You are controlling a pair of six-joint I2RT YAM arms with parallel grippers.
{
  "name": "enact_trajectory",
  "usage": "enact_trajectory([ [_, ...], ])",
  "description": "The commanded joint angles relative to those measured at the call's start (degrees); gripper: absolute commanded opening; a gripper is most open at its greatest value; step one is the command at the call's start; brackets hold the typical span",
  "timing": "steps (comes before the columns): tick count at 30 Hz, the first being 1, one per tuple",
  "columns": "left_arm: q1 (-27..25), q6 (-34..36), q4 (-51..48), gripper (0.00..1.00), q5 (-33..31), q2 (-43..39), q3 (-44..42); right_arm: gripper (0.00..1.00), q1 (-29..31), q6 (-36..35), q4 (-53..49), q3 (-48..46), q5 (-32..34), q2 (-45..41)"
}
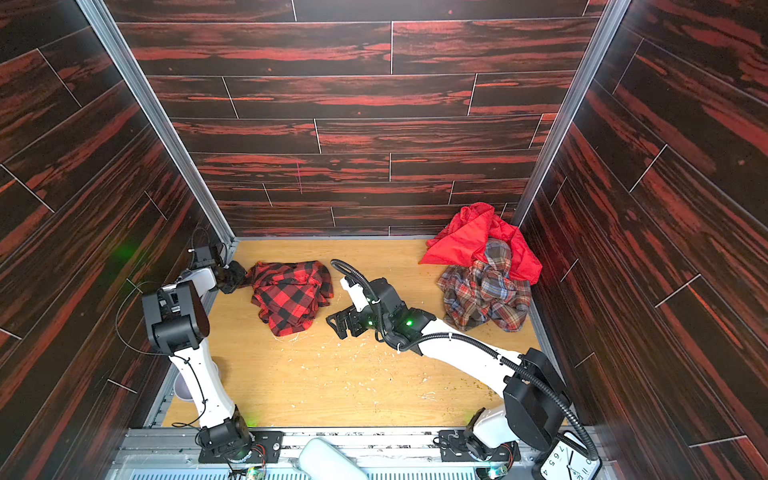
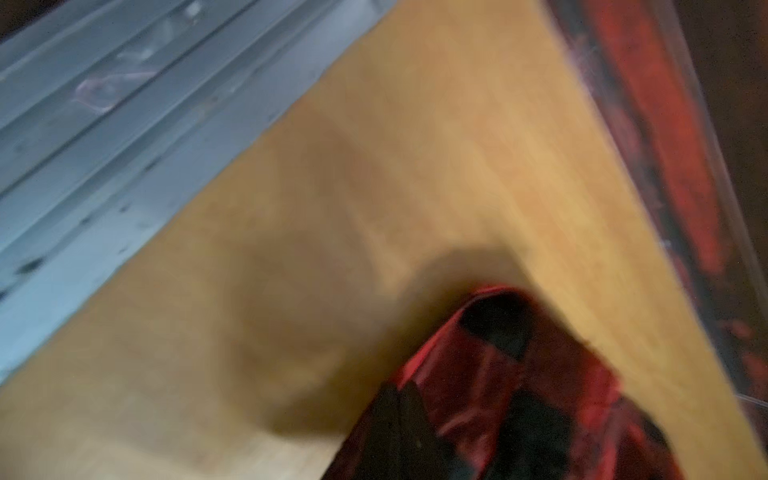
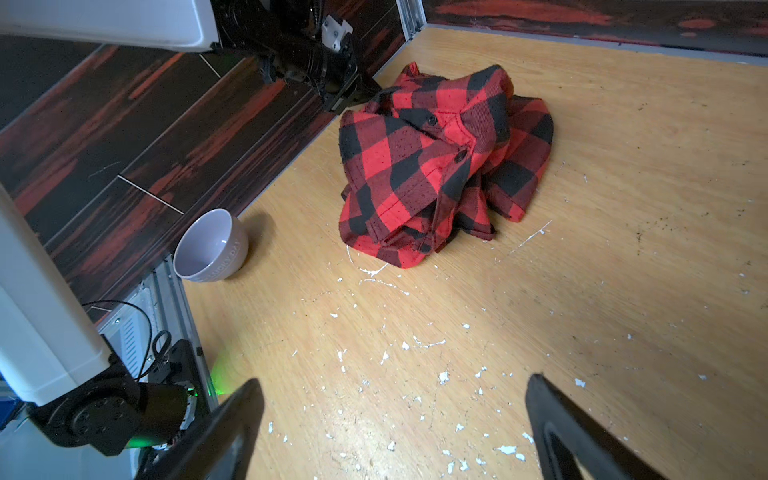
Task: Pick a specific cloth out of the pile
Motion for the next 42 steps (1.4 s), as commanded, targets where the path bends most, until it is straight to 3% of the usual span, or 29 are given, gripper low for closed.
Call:
enact_trajectory([
  [1, -0.3, 2.0, 6.5, 0.00, 3.3, -7.4, -1.8, 0.99, 0.4, 1.2, 0.5, -1.0, 0.3, -0.6],
  [7, -0.3, 4.2, 7.7, 0.00, 5.2, -13.5, -5.4, 0.99, 0.5, 2.0, 2.0, -1.9, -1.4, -0.2],
  [12, -0.3, 2.0, 7.7, 0.00, 3.9, -16.3, -8.3, 0.99, 0.5, 2.2, 2.3, -2.3, -1.7, -0.8],
  [13, -0.3, 1.1, 5.1, 0.06, 2.9, -15.8, -7.9, 0.99, 0.5, 2.2, 2.5, -2.6, -1.7, -1.0],
  [15, -0.4, 0.6, -0.3, 0.37, 2.8, -13.8, -6.3, 0.99, 0.5, 2.5, 2.8, -3.2, -1.6, -1.3],
  [19, -0.3, -4.3, -4.4, 0.56, 3.9, -9.6, -6.1, 0.99, 0.5, 2.7, 3.1, -3.7, -1.9, -1.6],
  [25, -0.4, -12.4, 3.5, 0.59, 4.4, -7.3, -9.7, 0.99, 0.5, 2.2, 2.7, -2.9, -1.3, -1.1],
  [33, -0.5, -16.0, 2.9, 0.65, 1.8, -3.6, -8.2, 0.99, 0.5, 1.8, 2.3, -2.3, -0.5, -0.3],
  [39, -1.6, -19.0, 4.3, 0.70, -2.5, -14.3, -17.8, 0.99, 0.5, 1.2, 3.0, -1.4, -0.6, 1.3],
  [42, -1.7, -23.3, 8.3, 0.71, -2.2, -15.0, -22.1, 0.99, 0.5, 1.4, 3.6, -0.5, -2.1, 2.9],
])
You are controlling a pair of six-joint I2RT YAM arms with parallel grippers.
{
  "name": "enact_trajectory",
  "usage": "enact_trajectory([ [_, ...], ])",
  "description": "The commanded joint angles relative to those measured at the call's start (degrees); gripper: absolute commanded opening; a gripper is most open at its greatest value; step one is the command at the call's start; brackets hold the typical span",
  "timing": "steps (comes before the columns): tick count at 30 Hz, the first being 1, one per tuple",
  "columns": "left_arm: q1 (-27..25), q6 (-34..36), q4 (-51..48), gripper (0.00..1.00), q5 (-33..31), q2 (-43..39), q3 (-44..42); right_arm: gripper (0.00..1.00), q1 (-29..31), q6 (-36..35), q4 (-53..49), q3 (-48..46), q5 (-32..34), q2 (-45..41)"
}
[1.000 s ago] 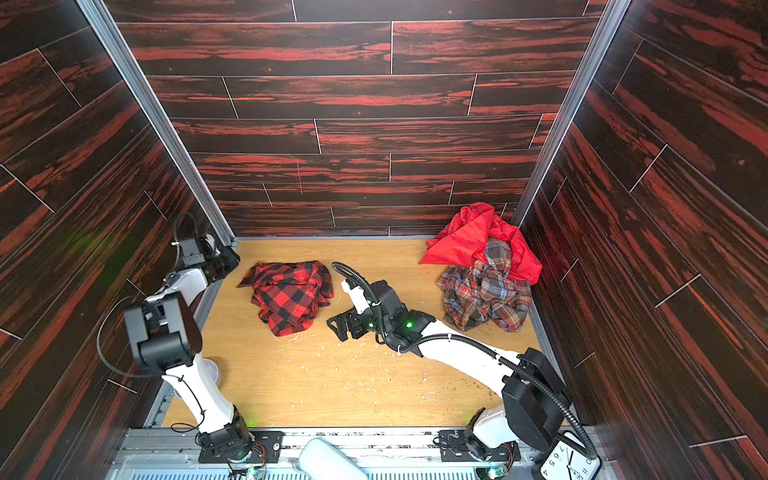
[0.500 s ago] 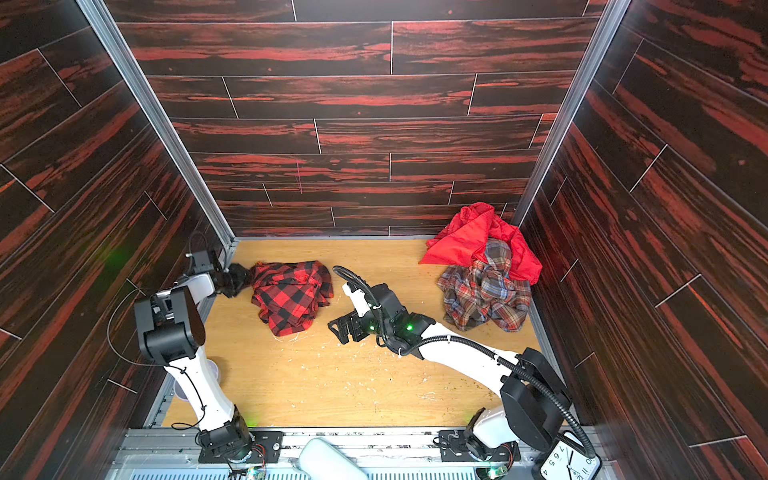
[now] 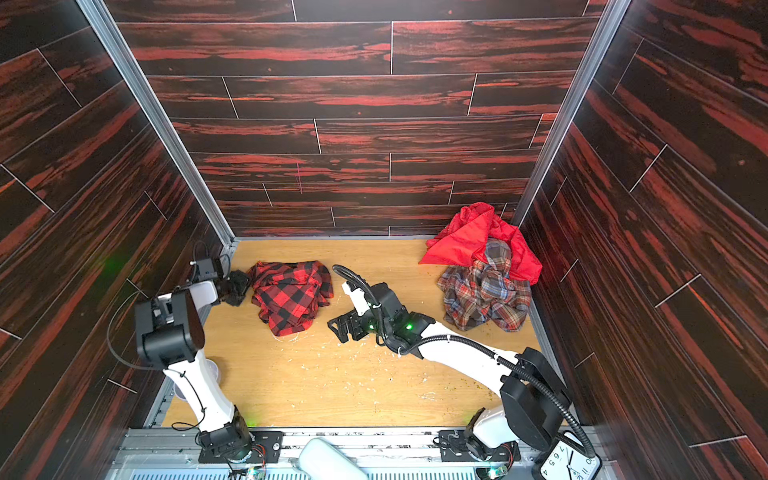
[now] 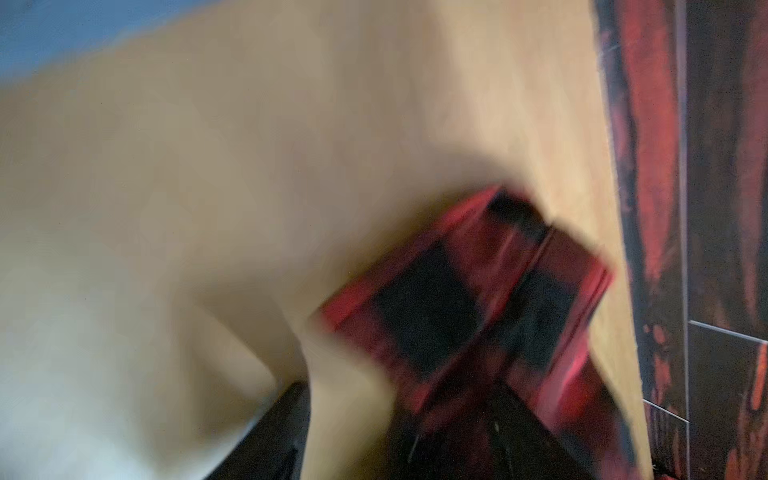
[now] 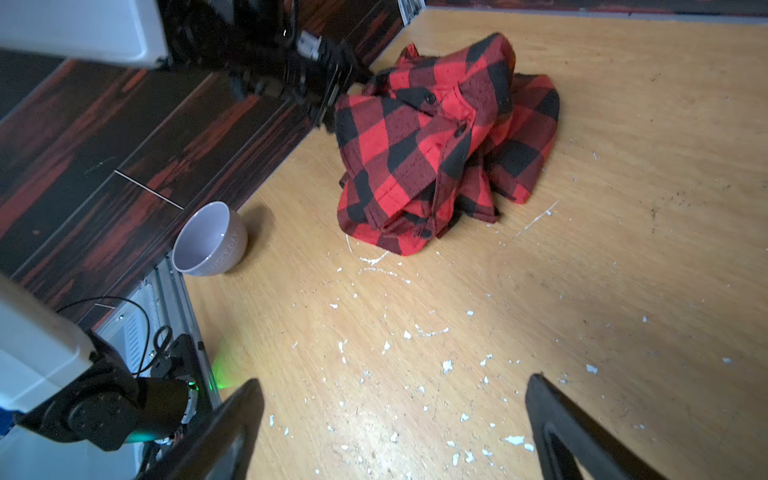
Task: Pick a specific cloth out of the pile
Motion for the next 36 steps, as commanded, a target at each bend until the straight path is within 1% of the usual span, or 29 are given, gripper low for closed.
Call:
enact_trajectory([
  [1, -0.3, -6.6, 4.9, 0.72, -1.0, -1.9, -3.4, 0.99, 0.4, 0.1, 1.1, 1.9, -1.6, 2.6],
  [3, -0.4, -8.7, 10.5, 0.72, -1.1, -0.1, -4.4, 0.99, 0.5, 0.3, 0.8, 1.8, -2.2, 2.5],
  [5, -0.7, -10.2, 13.9, 0.74, -3.3, 0.5, -5.3, 0.99, 0.5, 0.3, 0.5, 1.2, -1.8, 1.6],
  [7, -0.8, -10.3, 14.8, 0.75, -5.6, 1.6, -4.5, 0.99, 0.4, 0.1, 0.3, 0.2, -1.1, 0.7],
  [9, -0.8, -10.2, 15.3, 0.75, -6.5, 3.2, -2.7, 0.99, 0.4, 0.1, 0.1, -0.5, -0.3, 0.0],
  [10, -0.8, -10.0, 15.1, 0.74, -7.0, 4.0, -1.7, 0.99, 0.4, 0.2, -0.1, -0.6, -0.1, -0.1],
  [11, -0.8, -10.0, 15.4, 0.71, -7.6, 4.7, -0.8, 0.99, 0.4, 0.2, -0.2, -0.5, -0.2, -0.1],
  [13, -0.8, -9.9, 16.9, 0.60, -7.5, 6.4, 0.7, 0.99, 0.5, 0.4, -0.6, -0.2, -0.3, -0.1],
  [14, -0.8, -9.6, 18.3, 0.52, -7.0, 7.3, 1.5, 0.99, 0.4, 0.3, -0.8, 0.0, -0.3, -0.1],
  [15, -0.8, -8.7, 19.6, 0.45, -6.0, 8.1, 2.3, 0.99, 0.4, 0.3, -1.0, 0.2, -0.4, -0.1],
  [16, -0.8, -8.0, 20.5, 0.37, -5.2, 8.5, 2.9, 0.99, 0.4, 0.3, -1.3, 0.3, -0.2, -0.2],
  [18, -0.8, -6.1, 26.1, 0.12, -2.6, 8.8, 2.4, 0.99, 0.5, 0.3, -1.8, 0.1, 0.1, -0.7],
  [19, -0.8, -5.8, 28.4, 0.05, -1.5, 8.6, 2.0, 0.99, 0.5, 0.3, -1.9, -0.1, 0.3, -1.0],
  [20, -0.8, -5.5, 30.6, 0.00, -0.6, 7.9, 1.3, 0.99, 0.5, 0.5, -1.9, -0.5, 0.6, -1.4],
  [24, -0.8, -2.0, 36.4, 0.00, 0.7, 2.4, -1.4, 0.99, 0.5, 1.2, -1.4, -1.9, 0.9, -2.6],
  [27, -0.9, 1.4, 38.4, 0.00, 1.3, -3.8, -4.3, 0.99, 0.5, 1.7, -1.1, -2.2, 0.3, -3.1],
  [31, -1.1, 6.1, 40.4, 0.00, 1.6, -12.6, -10.5, 0.99, 1.0, 1.7, -0.8, -2.1, 0.2, -3.8],
  [33, -1.7, 9.0, 40.7, 0.00, 3.5, -17.1, -13.3, 0.99, 1.4, 1.6, -0.7, -2.4, 0.3, -4.1],
  [36, -4.0, 16.9, 38.2, 0.00, 8.4, -23.0, -16.5, 0.99, 2.0, 1.6, -0.5, -2.9, 0.5, -4.5],
])
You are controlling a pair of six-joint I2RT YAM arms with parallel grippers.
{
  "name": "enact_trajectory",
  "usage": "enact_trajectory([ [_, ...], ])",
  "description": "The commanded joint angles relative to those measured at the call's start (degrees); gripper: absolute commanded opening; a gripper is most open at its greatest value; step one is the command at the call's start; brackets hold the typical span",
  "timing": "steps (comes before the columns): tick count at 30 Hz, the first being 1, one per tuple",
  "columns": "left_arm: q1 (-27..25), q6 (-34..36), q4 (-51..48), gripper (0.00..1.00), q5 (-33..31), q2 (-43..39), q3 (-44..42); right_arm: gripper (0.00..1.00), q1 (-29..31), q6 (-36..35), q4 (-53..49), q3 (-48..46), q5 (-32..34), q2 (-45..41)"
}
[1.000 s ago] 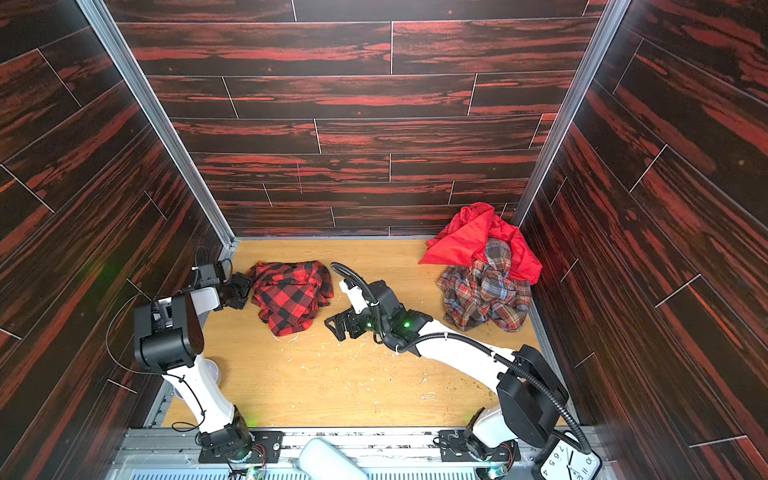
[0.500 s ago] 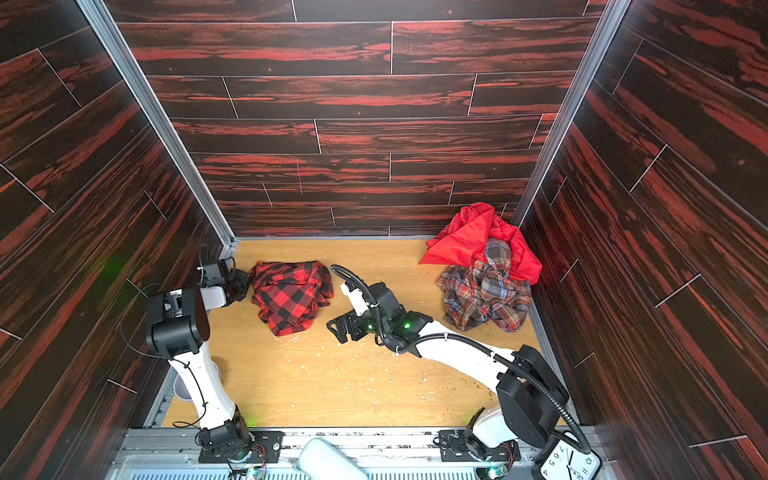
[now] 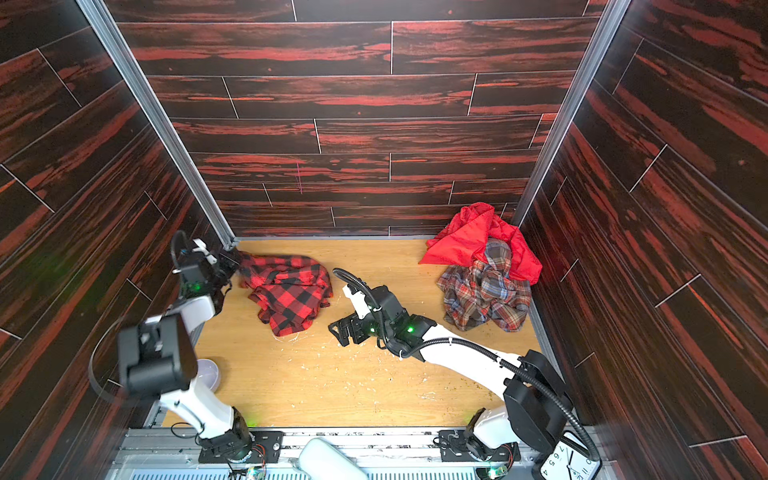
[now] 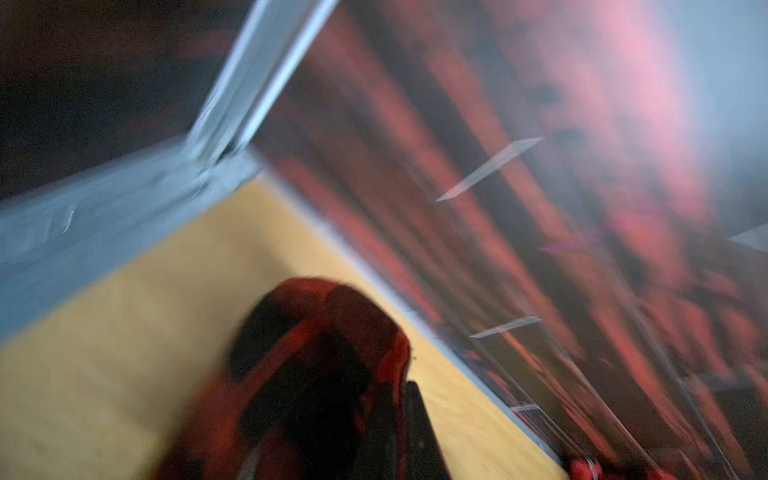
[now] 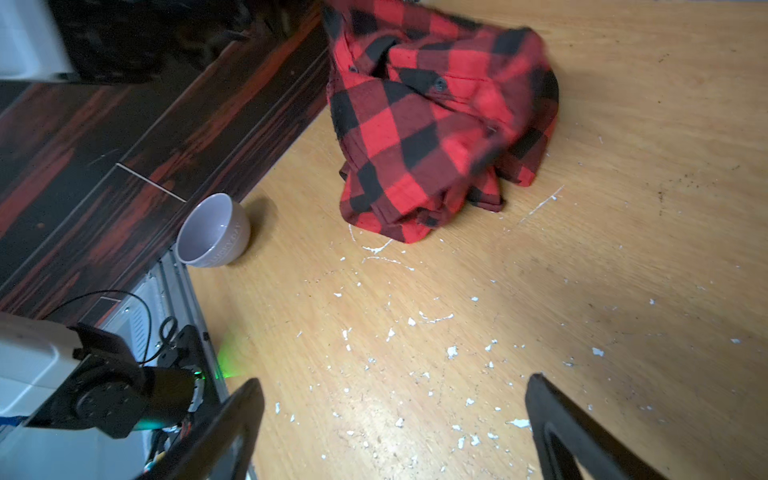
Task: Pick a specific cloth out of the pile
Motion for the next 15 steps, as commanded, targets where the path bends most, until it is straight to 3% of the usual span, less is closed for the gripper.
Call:
enact_trajectory([
  [1, -3.3, 11.9, -2.0, 0.00, 7.2, -6.7, -3.2, 0.99, 1.0, 0.7, 0.5, -1.1, 0.2, -2.7],
  [6, -12.4, 31.7, -19.9, 0.00, 13.4, -14.7, -3.9, 0.99, 1.5, 1.1, 1.9, -2.4, 0.3, -3.4],
  [9, -19.8, 44.8, -34.3, 0.00, 9.7, -17.0, -1.2, 0.99, 1.7, 1.1, 2.0, -2.6, 0.1, -3.5],
  [13, -24.7, 50.0, -42.5, 0.00, 8.8, -14.5, 1.4, 0.99, 1.9, 1.0, 2.4, -3.0, 0.1, -3.6],
  [15, -26.2, 52.5, -48.7, 0.00, 11.7, -10.7, 3.8, 0.99, 1.9, 1.0, 2.7, -3.4, 0.2, -3.8],
])
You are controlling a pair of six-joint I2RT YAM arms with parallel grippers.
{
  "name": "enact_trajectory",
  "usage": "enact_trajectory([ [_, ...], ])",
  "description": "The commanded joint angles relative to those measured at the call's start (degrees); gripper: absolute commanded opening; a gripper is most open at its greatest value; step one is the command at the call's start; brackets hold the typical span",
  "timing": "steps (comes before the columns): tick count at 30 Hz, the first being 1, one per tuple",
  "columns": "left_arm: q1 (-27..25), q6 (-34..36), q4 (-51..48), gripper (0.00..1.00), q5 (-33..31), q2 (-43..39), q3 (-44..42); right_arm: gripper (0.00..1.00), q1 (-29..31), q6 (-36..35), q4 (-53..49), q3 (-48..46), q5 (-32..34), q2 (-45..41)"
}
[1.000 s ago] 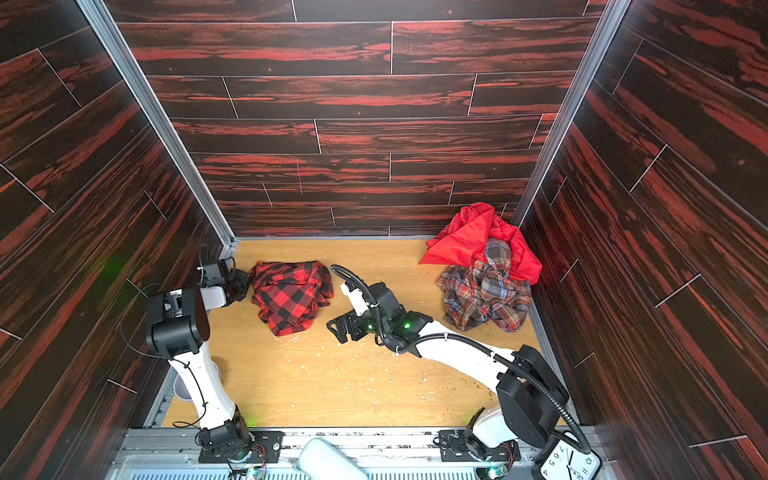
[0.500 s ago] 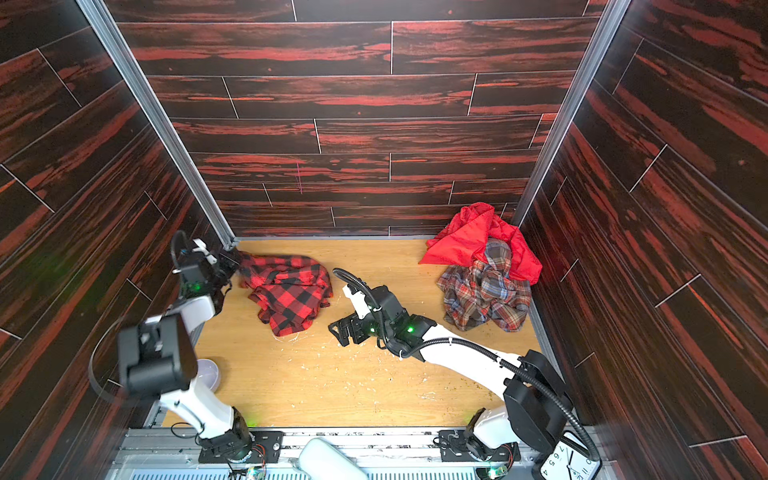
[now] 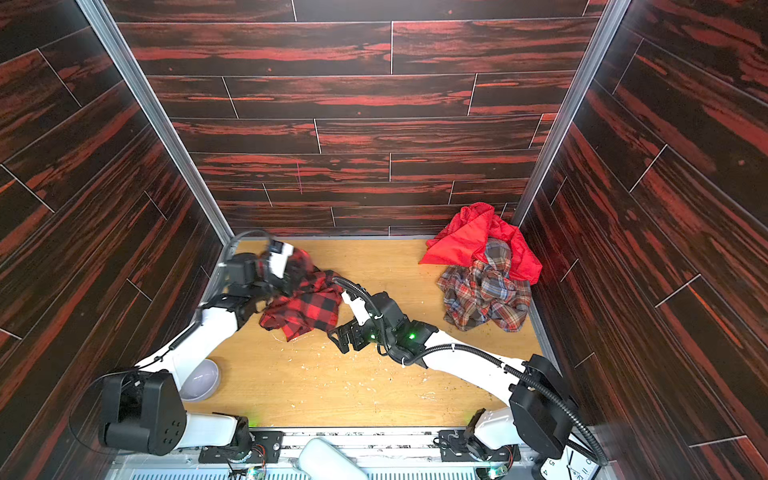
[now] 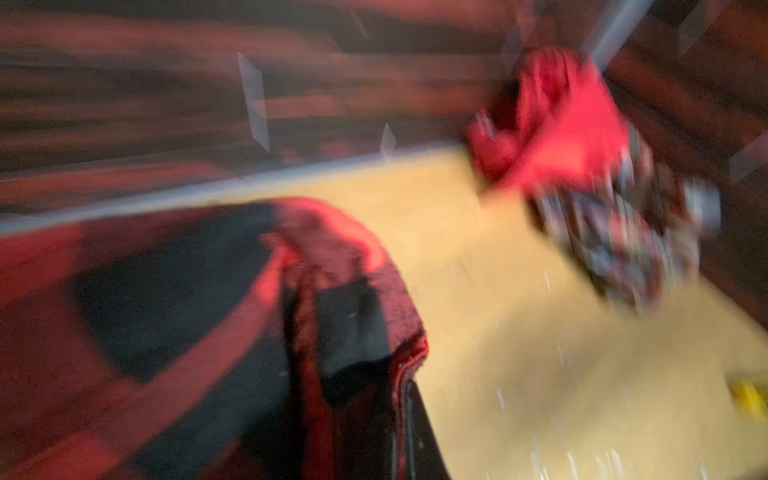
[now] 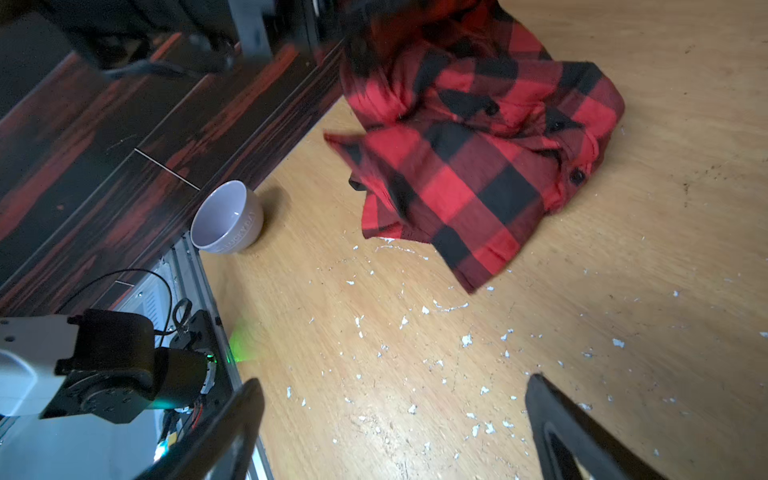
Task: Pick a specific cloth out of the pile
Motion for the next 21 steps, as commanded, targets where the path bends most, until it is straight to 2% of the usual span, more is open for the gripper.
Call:
enact_trajectory([
  [1, -1.8, 10.9, -16.0, 0.00, 2.5, 5.5, 4.7, 0.99, 0.4, 0.9, 1.4, -0.6, 0.3, -2.1],
  [5, -5.0, 11.7, -25.8, 0.00, -3.0, 14.0, 9.5, 0.99, 0.5, 1.3, 1.7, -1.7, 2.2, -3.4],
  [9, -6.1, 10.4, -29.5, 0.00, -1.5, 19.1, 10.5, 0.99, 0.4, 1.6, 2.3, -4.1, 4.8, -5.7],
  [11, -7.0, 10.7, -30.7, 0.00, -2.9, 23.1, 11.1, 0.99, 0.4, 1.7, 2.9, -5.3, 5.3, -6.4],
  [13, -7.9, 11.3, -35.9, 0.00, -6.2, 26.5, 13.6, 0.99, 0.4, 1.6, 2.8, -5.3, 5.3, -6.4],
  [14, -8.1, 11.7, -38.0, 0.00, -7.3, 27.2, 14.9, 0.99, 0.4, 1.4, 2.7, -5.1, 5.0, -6.2],
  [17, -8.4, 11.5, -35.0, 0.00, -7.2, 24.1, 13.6, 0.99, 0.5, 1.2, 2.3, -4.7, 4.6, -5.9],
  [18, -8.4, 11.2, -34.0, 0.06, -7.0, 22.2, 12.9, 0.99, 0.4, 1.2, 2.4, -4.7, 4.6, -5.8],
  [21, -8.4, 10.5, -33.0, 0.35, -7.3, 16.3, 11.8, 0.99, 0.4, 1.1, 2.6, -4.7, 4.5, -5.5],
])
